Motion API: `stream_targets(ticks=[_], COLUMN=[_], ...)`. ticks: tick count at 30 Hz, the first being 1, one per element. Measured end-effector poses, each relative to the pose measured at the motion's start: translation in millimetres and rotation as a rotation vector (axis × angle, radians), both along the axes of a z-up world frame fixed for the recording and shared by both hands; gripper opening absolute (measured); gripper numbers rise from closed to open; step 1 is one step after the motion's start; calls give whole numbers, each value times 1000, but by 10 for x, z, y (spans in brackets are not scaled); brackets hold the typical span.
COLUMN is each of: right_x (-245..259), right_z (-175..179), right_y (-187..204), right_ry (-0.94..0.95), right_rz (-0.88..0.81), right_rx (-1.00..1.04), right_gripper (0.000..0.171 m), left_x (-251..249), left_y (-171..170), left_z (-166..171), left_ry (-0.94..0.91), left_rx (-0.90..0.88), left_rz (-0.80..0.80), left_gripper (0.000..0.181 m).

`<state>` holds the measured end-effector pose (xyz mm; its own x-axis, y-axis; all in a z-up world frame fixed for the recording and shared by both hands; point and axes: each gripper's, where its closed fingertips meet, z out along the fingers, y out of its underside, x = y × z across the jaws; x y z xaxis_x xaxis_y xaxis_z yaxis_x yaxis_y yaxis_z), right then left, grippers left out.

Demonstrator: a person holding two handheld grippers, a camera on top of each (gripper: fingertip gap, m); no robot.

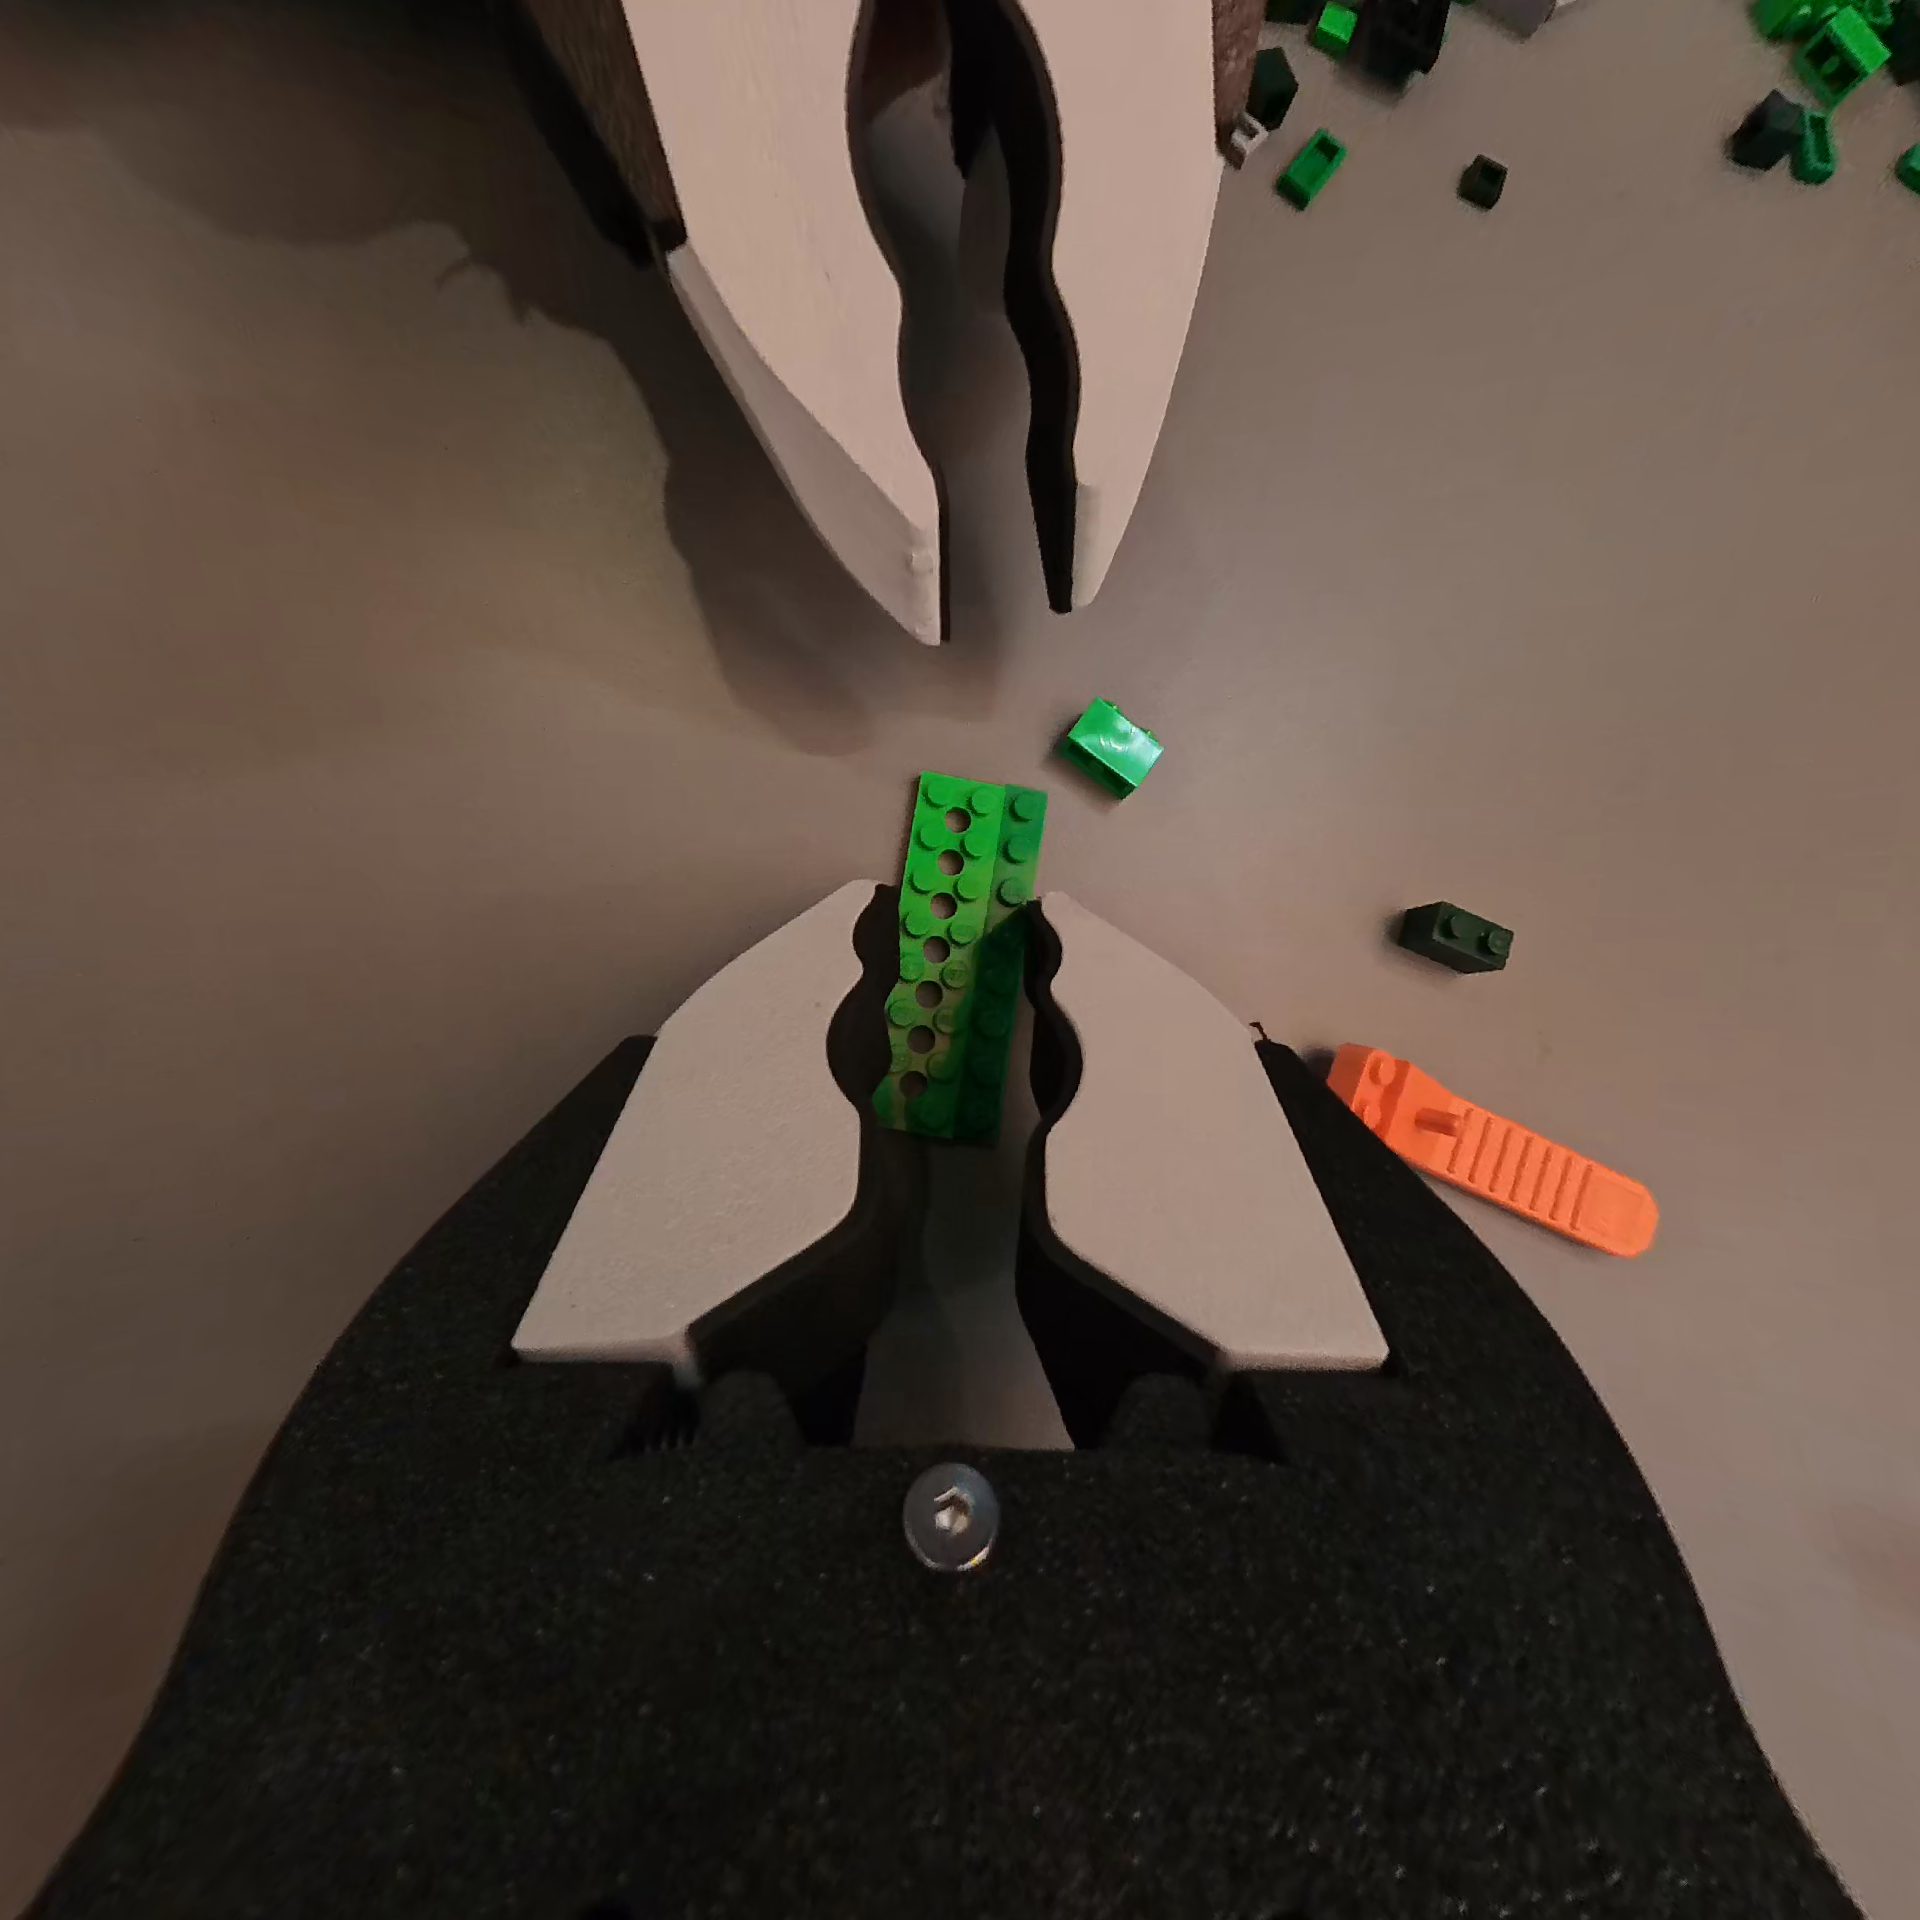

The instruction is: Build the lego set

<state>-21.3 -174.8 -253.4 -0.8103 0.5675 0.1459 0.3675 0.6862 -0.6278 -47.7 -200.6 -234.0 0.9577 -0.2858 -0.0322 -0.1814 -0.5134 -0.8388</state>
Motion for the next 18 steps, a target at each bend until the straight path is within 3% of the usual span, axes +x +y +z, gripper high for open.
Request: stream_targets(ticks=[12, 18], right_x=[-32, -42], right_z=[5, 315], right_y=[5, 30], right_ry=[24, 98], right_rz=[-12, -6], right_rx=[8, -131], right_gripper=[25, 29], left_x=[16, -65], left_y=[8, 35], left_z=[-4, 24], left_ry=[-4, 4], left_rx=[-1, 15], left_rz=[-2, 23], left_gripper=[20, 24])
